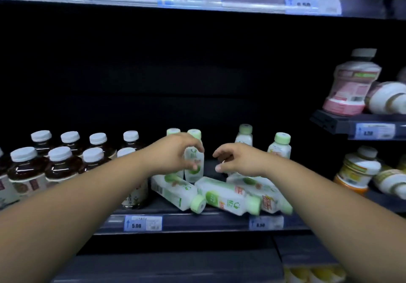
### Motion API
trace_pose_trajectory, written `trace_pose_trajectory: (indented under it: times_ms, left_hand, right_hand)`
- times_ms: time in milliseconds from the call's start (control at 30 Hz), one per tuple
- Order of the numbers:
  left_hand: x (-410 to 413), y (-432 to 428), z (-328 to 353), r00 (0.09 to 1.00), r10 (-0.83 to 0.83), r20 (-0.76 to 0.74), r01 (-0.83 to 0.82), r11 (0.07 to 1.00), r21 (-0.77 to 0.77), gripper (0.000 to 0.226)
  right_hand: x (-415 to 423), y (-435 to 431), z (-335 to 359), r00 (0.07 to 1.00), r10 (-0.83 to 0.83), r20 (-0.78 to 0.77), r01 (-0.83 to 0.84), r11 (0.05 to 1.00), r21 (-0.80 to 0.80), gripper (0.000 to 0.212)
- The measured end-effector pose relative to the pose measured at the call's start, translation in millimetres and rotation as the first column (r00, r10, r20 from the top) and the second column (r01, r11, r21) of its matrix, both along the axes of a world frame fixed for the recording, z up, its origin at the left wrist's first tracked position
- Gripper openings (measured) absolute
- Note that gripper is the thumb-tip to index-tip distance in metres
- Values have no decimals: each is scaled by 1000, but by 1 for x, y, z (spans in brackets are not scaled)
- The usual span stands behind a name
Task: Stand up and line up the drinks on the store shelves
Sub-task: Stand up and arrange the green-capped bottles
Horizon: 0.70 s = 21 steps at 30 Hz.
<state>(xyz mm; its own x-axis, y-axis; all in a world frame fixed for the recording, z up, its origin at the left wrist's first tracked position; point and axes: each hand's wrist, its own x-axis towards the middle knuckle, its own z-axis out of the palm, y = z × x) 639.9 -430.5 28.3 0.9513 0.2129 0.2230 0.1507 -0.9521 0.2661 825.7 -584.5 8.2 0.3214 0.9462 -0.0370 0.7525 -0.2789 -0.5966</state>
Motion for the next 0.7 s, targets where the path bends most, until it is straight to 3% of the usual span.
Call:
trace_pose_trajectory:
  times_ms: [200, 300, 467, 600, 700]
  left_hand:
    - [-3, -25, -39, 960, -66, -272, 55, 997, -47, 46]
    - [-4, -31, -52, 936, -56, -347, 63, 998, 9, 48]
    - [0, -37, -67, 939, -30, -343, 97, 979, 179, 57]
    - [3, -34, -77, 962, -28, -271, 106, 955, 278, 47]
    - [6, -34, -77, 972, -38, -233, 115, 939, 325, 40]
  right_hand:
    - [-4, -45, -22, 994, -5, 105, 12, 998, -61, 47]
    - [-9, -58, -28, 985, -6, 171, 21, 996, -87, 50]
    - [-17, -74, -32, 915, -25, 403, 97, 983, -158, 59]
    - [-33, -79, -32, 815, 36, 578, 130, 961, -243, 69]
    - [-38, -78, -37, 788, 24, 615, 114, 976, -184, 67]
